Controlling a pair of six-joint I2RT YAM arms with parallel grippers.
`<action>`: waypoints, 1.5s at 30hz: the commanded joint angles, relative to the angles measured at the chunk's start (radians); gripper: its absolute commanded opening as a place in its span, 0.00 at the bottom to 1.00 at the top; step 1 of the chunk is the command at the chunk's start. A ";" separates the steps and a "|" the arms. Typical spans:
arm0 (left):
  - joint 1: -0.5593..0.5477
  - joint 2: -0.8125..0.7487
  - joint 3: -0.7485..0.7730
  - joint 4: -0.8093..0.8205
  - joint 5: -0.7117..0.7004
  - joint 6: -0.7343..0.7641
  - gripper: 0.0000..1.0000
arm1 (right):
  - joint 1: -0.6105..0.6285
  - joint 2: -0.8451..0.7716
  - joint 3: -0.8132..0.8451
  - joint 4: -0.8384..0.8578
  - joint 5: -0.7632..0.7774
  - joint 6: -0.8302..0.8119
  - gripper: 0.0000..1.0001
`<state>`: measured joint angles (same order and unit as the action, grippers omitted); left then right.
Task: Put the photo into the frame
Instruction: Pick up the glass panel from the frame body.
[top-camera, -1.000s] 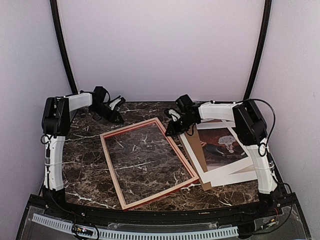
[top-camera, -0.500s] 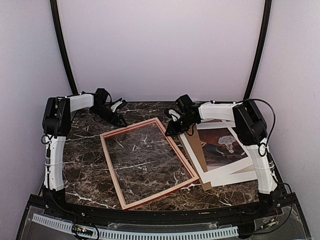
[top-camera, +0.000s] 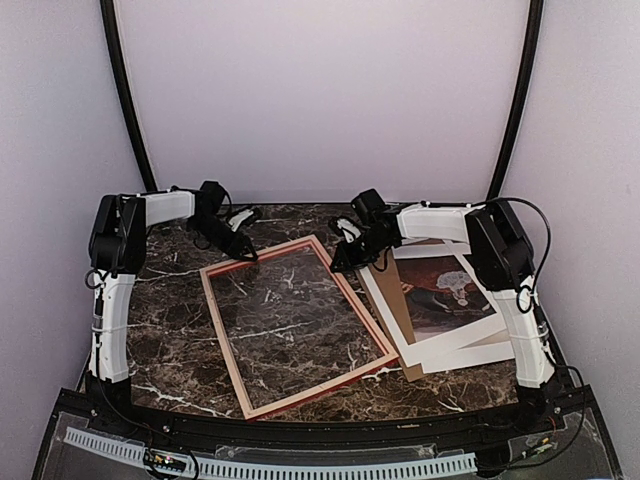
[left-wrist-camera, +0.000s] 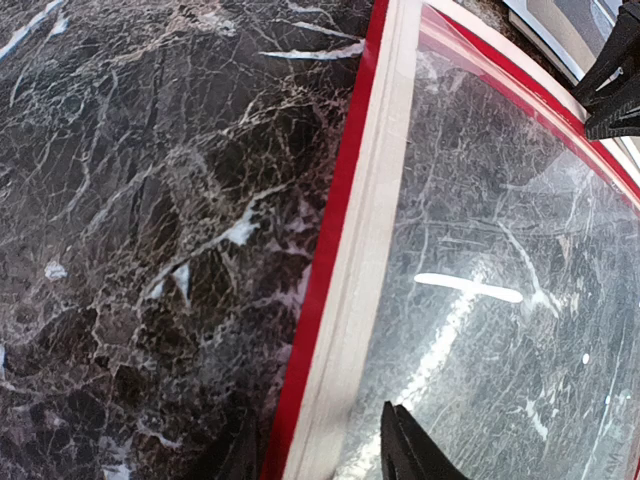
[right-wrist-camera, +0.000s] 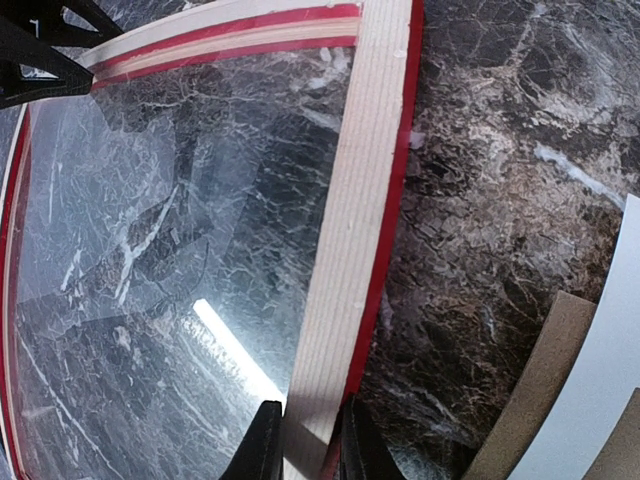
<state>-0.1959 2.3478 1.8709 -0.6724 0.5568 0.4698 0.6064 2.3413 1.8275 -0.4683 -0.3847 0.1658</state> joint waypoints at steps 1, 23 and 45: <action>-0.001 0.029 -0.004 -0.033 -0.074 0.026 0.40 | -0.002 0.042 0.006 -0.037 0.002 -0.043 0.11; 0.051 0.066 0.078 -0.069 0.103 -0.011 0.10 | -0.003 0.043 -0.008 -0.034 0.015 -0.040 0.11; 0.078 0.071 0.251 -0.208 0.230 0.016 0.00 | -0.067 -0.017 0.001 0.061 -0.140 0.060 0.43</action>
<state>-0.1284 2.4428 2.1017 -0.8333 0.7658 0.4496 0.5766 2.3455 1.8259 -0.4633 -0.4496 0.1955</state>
